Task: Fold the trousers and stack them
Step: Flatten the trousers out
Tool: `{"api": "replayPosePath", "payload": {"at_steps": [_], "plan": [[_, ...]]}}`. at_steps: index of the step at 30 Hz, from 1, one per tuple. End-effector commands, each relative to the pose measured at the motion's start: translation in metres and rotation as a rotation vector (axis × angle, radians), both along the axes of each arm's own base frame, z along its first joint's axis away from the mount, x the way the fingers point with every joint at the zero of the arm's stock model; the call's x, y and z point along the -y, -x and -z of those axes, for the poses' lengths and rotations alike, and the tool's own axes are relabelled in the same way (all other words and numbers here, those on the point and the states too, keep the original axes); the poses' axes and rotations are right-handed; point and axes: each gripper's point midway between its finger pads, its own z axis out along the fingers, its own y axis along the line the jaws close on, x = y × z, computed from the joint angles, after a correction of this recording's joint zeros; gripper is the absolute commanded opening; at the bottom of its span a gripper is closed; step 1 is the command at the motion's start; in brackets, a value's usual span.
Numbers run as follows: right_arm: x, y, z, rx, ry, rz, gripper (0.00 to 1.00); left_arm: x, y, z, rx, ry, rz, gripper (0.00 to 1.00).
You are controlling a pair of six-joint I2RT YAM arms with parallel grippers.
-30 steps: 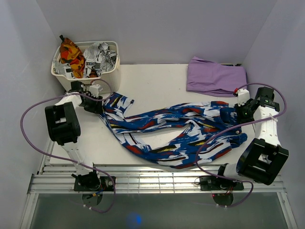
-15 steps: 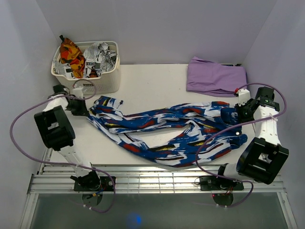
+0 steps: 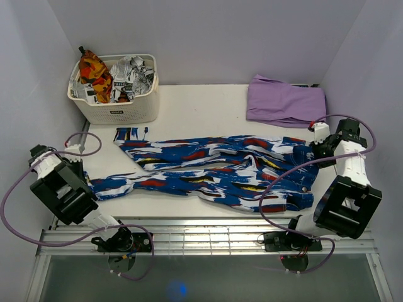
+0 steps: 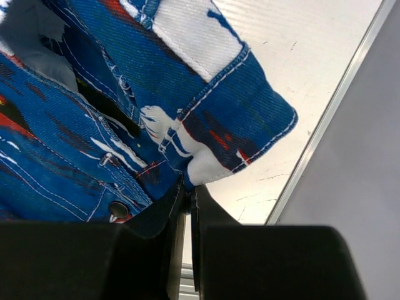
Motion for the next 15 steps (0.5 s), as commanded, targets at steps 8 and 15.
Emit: {"api": "replayPosePath", "payload": {"at_steps": [8, 15], "plan": [[-0.011, 0.009, 0.000, -0.078, -0.072, -0.087, 0.15, 0.052, -0.005, -0.007, 0.055, 0.184, 0.261, 0.52], [0.009, -0.019, -0.044, -0.007, -0.082, -0.076, 0.91, 0.078, -0.087, -0.091, 0.343, 0.131, 0.496, 0.97]]}}
